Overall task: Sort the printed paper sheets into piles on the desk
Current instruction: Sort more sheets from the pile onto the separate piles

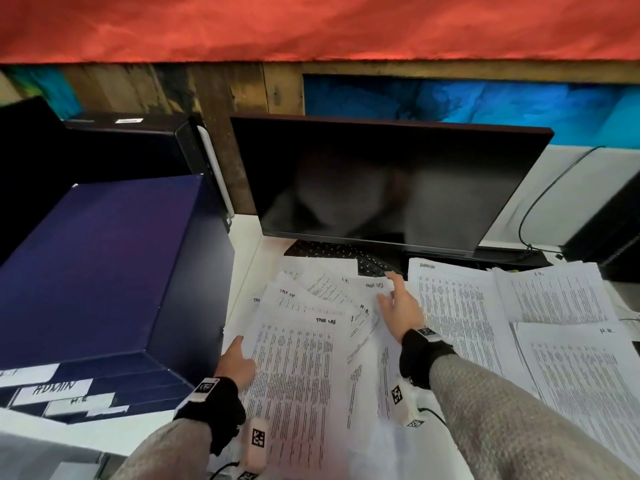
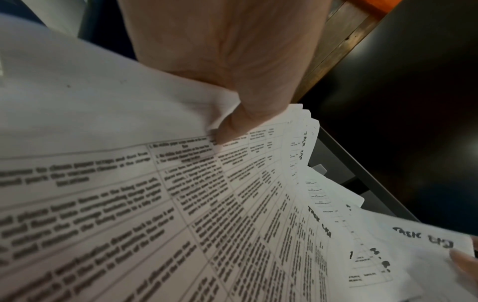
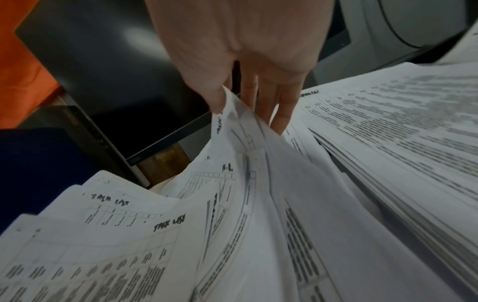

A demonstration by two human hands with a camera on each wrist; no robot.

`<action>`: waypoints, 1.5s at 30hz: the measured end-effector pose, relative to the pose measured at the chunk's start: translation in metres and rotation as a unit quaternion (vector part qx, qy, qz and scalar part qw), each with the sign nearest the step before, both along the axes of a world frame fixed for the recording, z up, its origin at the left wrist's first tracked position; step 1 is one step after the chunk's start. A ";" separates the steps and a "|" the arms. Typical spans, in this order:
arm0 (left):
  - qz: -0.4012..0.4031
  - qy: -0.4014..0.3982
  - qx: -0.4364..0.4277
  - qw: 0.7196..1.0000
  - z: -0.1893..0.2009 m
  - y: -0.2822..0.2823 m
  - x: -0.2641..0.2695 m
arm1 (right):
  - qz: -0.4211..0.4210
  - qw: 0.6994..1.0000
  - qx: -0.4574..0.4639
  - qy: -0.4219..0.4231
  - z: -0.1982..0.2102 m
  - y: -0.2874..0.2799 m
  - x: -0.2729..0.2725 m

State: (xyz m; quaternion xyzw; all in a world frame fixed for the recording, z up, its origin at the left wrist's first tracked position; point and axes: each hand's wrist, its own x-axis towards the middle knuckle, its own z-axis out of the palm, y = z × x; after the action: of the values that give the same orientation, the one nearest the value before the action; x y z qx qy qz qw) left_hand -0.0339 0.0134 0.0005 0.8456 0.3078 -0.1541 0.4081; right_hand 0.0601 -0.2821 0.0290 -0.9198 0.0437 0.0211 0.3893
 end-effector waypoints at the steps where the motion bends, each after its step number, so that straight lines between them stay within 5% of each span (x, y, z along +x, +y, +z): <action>1: 0.000 -0.002 -0.002 1.000 -0.001 0.000 0.000 | 0.001 0.999 -0.030 -0.012 0.002 0.001 0.004; 5: -0.006 -0.011 -0.014 1.000 -0.005 0.004 -0.002 | 0.024 0.992 -0.106 -0.067 0.014 0.003 0.013; 11: 0.037 -0.068 -0.033 0.996 -0.004 0.006 -0.006 | -0.008 0.979 0.054 -0.196 0.042 0.003 -0.002; 15: -0.009 -0.105 0.002 0.994 0.001 0.002 -0.006 | 0.001 0.973 0.113 -0.203 0.072 0.002 -0.019; 25: -0.075 -0.140 0.031 0.987 0.006 -0.002 0.005 | -0.135 0.838 0.285 -0.445 0.199 -0.033 -0.008; 28: -0.087 -0.131 -0.018 0.987 0.000 -0.002 0.008 | -0.197 0.858 0.296 -0.372 0.181 -0.042 0.003; 33: -0.026 -0.093 -0.178 0.979 0.007 -0.006 0.009 | -0.224 0.923 0.291 -0.117 0.079 -0.024 -0.007; 37: -0.028 -0.024 -0.272 0.962 0.004 -0.008 0.012 | -0.198 0.917 0.340 0.073 0.028 0.006 -0.035; 45: 0.000 -0.078 -0.285 0.955 0.010 -0.011 0.006 | -0.226 0.892 0.369 0.133 0.007 0.032 -0.041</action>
State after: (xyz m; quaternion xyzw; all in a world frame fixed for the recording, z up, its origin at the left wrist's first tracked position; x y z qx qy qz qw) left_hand -0.0274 0.0026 0.0109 0.7038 0.2183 -0.1693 0.6544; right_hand 0.0191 -0.2504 0.0357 -0.6637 0.2912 0.0694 0.6855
